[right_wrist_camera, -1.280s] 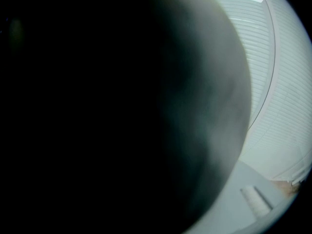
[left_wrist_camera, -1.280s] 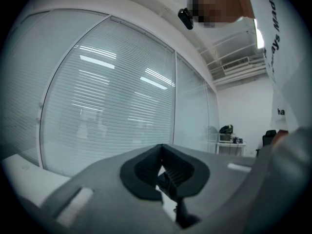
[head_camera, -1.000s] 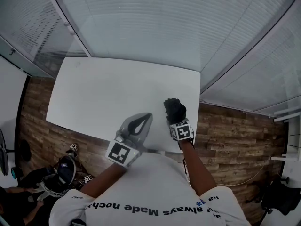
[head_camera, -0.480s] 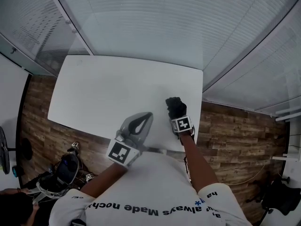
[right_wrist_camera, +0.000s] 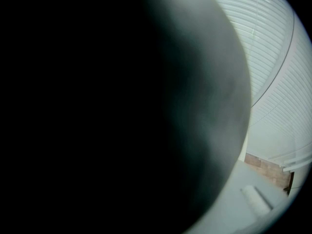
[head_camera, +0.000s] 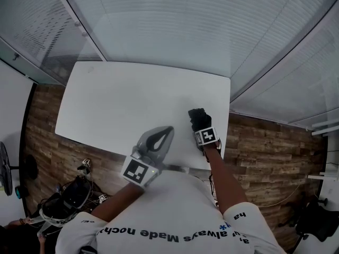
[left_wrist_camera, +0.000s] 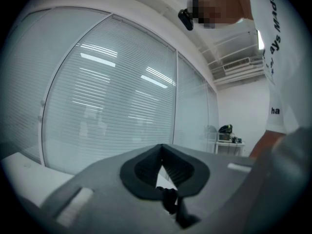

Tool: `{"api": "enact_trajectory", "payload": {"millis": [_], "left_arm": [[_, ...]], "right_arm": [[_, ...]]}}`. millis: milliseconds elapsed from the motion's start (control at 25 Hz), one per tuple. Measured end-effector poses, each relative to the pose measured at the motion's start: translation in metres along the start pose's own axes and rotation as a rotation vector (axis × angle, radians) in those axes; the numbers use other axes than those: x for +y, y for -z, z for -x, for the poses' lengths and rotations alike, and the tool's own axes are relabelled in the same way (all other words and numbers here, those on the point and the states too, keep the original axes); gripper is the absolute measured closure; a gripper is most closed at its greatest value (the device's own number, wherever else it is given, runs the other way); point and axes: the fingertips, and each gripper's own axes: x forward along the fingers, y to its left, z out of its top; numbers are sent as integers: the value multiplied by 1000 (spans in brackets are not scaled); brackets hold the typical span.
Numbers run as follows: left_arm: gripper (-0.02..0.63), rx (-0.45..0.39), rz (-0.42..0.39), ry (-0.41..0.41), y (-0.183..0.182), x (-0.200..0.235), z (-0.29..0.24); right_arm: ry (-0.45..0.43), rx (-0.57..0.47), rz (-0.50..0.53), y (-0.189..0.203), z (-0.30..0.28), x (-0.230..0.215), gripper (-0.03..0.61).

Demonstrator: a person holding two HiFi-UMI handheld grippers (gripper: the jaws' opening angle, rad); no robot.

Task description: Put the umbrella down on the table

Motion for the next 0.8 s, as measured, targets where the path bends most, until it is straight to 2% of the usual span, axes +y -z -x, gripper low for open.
{"api": "enact_trajectory", "payload": {"millis": [240,800], "left_arm": [[611,-1,0,1,-1,3,0],[611,8,2,-1,1,1,-5]], "right_arm": [[-1,29,12,9,-7,-1,360],[-37,60,-53,27,-15,-7,353]]}}
